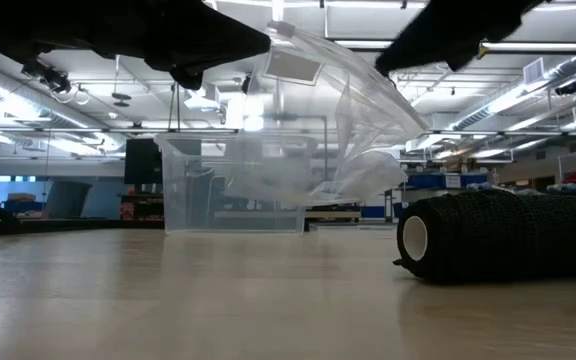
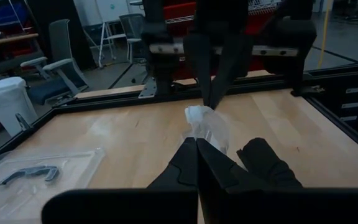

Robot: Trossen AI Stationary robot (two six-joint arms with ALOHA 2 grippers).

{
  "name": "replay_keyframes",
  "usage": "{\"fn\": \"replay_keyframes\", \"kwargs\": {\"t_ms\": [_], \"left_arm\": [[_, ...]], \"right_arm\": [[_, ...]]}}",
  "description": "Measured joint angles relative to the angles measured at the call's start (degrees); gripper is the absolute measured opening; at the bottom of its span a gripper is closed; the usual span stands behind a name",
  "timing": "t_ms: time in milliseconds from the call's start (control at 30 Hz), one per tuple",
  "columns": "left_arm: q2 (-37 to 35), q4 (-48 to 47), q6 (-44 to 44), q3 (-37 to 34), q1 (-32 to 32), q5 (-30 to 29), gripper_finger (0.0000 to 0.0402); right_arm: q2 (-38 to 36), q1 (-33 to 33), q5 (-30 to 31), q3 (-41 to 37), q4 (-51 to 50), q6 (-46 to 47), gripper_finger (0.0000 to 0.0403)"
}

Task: Roll bandage
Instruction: Open the transparent zip bag

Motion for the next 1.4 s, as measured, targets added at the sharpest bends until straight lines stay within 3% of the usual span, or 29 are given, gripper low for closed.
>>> {"fn": "replay_keyframes", "kwargs": {"t_ms": [133, 333, 833, 1000, 1400], "left_arm": [[0.0, 0.0, 0.0, 0.0, 0.0, 0.0, 0.0], [0.0, 0.0, 0.0, 0.0, 0.0, 0.0, 0.0], [0.0, -0.1, 0.1, 0.0, 0.0, 0.0, 0.0], [0.0, -0.1, 0.1, 0.0, 0.0, 0.0, 0.0], [0.0, 0.3, 0.1, 0.0, 0.0, 0.0, 0.0]], "right_arm": [[0.2, -1.4, -1.3, 0.0, -5.5, 8.4, 0.0066], [0.2, -3.0, -9.1, 0.0, -4.7, 8.8, 0.0112], [0.3, -4.4, -10.0, 0.0, -2.6, 6.6, 0.0072], [0.3, -5.1, -12.8, 0.0, -0.8, 5.0, 0.0071], [0.3, -5.5, -12.7, 0.0, -0.9, 5.2, 0.0082]]}}
